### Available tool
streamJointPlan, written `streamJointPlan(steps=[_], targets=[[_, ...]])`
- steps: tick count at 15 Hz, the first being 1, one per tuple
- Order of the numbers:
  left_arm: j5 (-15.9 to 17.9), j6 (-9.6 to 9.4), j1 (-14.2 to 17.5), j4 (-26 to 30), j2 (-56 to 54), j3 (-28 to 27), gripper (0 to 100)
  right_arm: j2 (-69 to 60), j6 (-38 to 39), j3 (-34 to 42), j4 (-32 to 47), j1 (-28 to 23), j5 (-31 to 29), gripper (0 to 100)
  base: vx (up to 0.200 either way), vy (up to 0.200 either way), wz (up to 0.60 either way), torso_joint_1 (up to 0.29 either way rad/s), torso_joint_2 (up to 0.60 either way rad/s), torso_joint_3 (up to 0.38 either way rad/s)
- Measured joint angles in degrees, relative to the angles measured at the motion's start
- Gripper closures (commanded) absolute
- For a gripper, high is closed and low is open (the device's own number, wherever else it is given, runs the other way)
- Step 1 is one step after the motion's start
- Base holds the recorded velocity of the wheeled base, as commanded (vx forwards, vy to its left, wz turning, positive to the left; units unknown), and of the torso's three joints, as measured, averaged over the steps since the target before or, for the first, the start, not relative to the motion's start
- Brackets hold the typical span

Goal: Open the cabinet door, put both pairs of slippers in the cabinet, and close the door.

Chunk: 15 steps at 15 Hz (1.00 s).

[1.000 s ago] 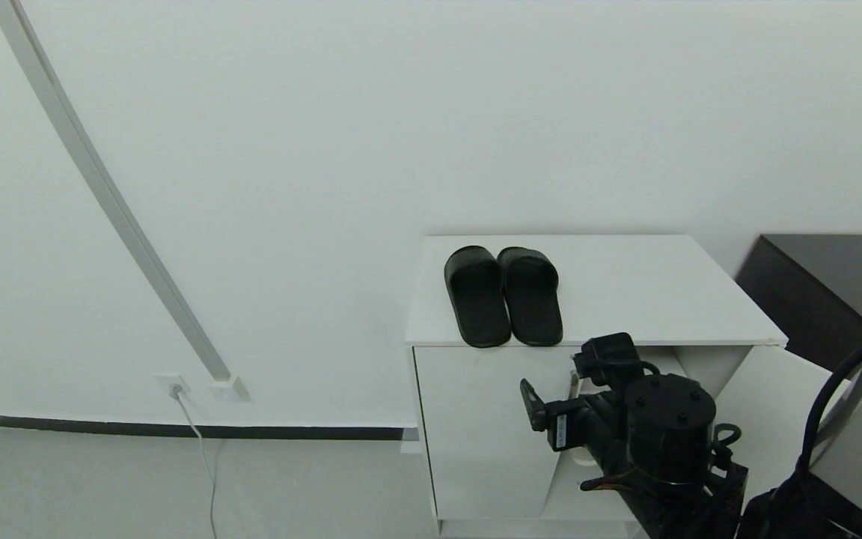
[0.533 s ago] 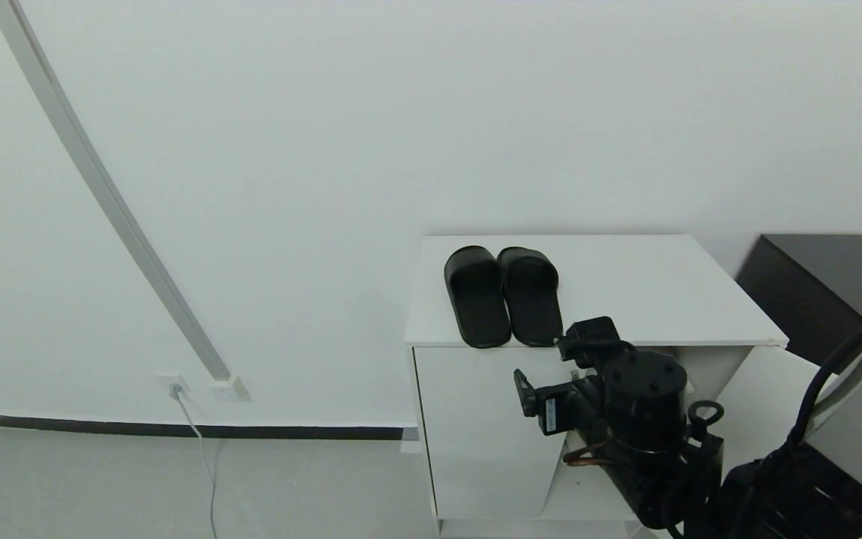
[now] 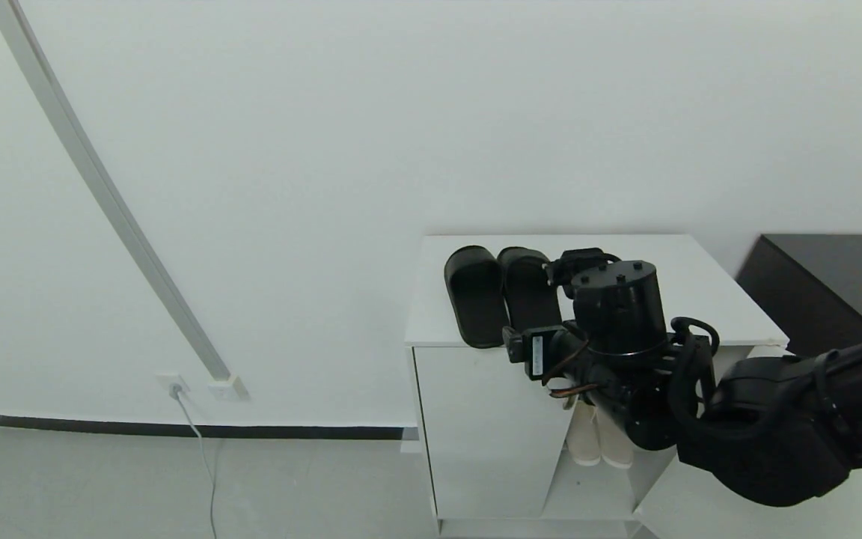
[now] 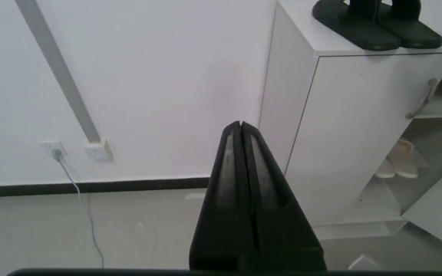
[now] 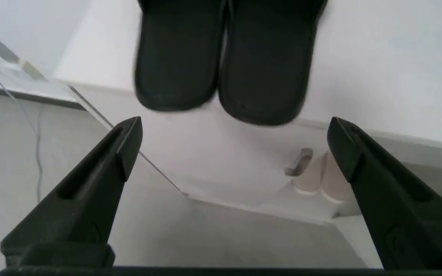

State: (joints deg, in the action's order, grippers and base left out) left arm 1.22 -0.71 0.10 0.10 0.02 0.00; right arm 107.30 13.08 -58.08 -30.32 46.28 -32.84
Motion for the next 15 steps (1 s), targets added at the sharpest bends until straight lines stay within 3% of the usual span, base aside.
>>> streamJointPlan(steps=[2, 10, 15], targets=[[0.0, 0.00, 0.0, 0.0, 0.0, 0.0, 100, -0.4, 0.0, -0.4, 0.1, 0.3, 0.0, 0, 0.000, 0.000, 0.00, 0.000, 0.00, 0.000], [0.0, 0.09, 0.0, 0.0, 0.0, 0.0, 100, -0.4, 1.2, 1.5, -0.4, 1.1, 0.0, 0, 0.200, 0.000, 0.00, 0.004, 0.00, 0.001], [-0.1, 0.28, 0.0, 0.0, 0.0, 0.0, 100, 2.1, 1.2, 3.7, -5.7, 2.3, -0.4, 0, 0.000, 0.000, 0.00, 0.000, 0.00, 0.000]])
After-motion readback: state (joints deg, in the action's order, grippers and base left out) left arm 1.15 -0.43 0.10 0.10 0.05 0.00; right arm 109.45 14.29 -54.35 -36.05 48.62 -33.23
